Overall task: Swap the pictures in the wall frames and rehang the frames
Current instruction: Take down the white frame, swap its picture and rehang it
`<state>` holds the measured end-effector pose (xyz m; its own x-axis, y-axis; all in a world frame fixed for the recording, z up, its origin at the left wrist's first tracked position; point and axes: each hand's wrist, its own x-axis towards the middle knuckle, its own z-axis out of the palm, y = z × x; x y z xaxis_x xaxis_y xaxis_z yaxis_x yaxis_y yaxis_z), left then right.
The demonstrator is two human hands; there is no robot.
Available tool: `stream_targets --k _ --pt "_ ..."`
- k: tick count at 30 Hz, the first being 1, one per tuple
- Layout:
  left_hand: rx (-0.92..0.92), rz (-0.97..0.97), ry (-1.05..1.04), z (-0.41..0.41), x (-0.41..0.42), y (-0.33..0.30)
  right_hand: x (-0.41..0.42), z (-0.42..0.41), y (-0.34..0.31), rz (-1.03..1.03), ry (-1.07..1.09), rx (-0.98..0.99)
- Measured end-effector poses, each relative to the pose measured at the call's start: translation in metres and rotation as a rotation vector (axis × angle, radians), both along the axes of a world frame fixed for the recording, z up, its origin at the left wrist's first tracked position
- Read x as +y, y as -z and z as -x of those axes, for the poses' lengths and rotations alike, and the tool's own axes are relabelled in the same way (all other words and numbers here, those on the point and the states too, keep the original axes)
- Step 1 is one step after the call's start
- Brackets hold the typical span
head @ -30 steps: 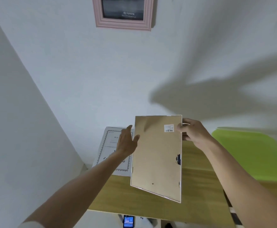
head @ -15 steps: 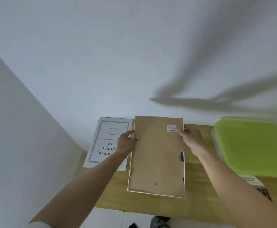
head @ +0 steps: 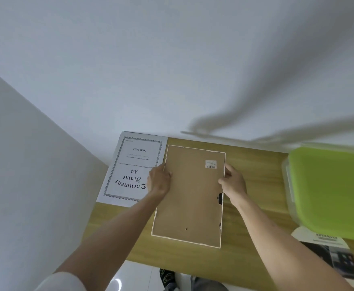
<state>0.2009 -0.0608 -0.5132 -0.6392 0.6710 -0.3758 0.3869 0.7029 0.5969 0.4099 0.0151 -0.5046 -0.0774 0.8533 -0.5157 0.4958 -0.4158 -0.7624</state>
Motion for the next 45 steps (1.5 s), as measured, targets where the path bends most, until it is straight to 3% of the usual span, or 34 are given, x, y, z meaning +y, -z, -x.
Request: stream_targets --k 7,19,26,30,35,45 --pt "0.194 0.177 0.112 -0.01 0.014 0.01 0.01 0.005 0.014 -0.022 -0.036 -0.03" --pt "0.181 0.07 0.151 -0.004 -0.001 0.021 -0.004 0.008 0.017 -0.098 -0.074 -0.089" --pt "0.247 0.058 0.266 0.003 -0.028 0.021 -0.039 -0.007 0.027 -0.208 -0.157 -0.331" --pt "0.221 0.136 0.307 0.01 -0.049 0.03 -0.066 -0.011 0.032 -0.19 -0.204 -0.486" --pt "0.18 0.091 0.4 0.014 -0.067 0.038 -0.084 -0.002 0.04 -0.157 -0.232 -0.598" --pt "0.175 0.247 0.472 0.027 -0.062 0.031 -0.072 0.009 0.038 0.013 -0.023 -0.453"
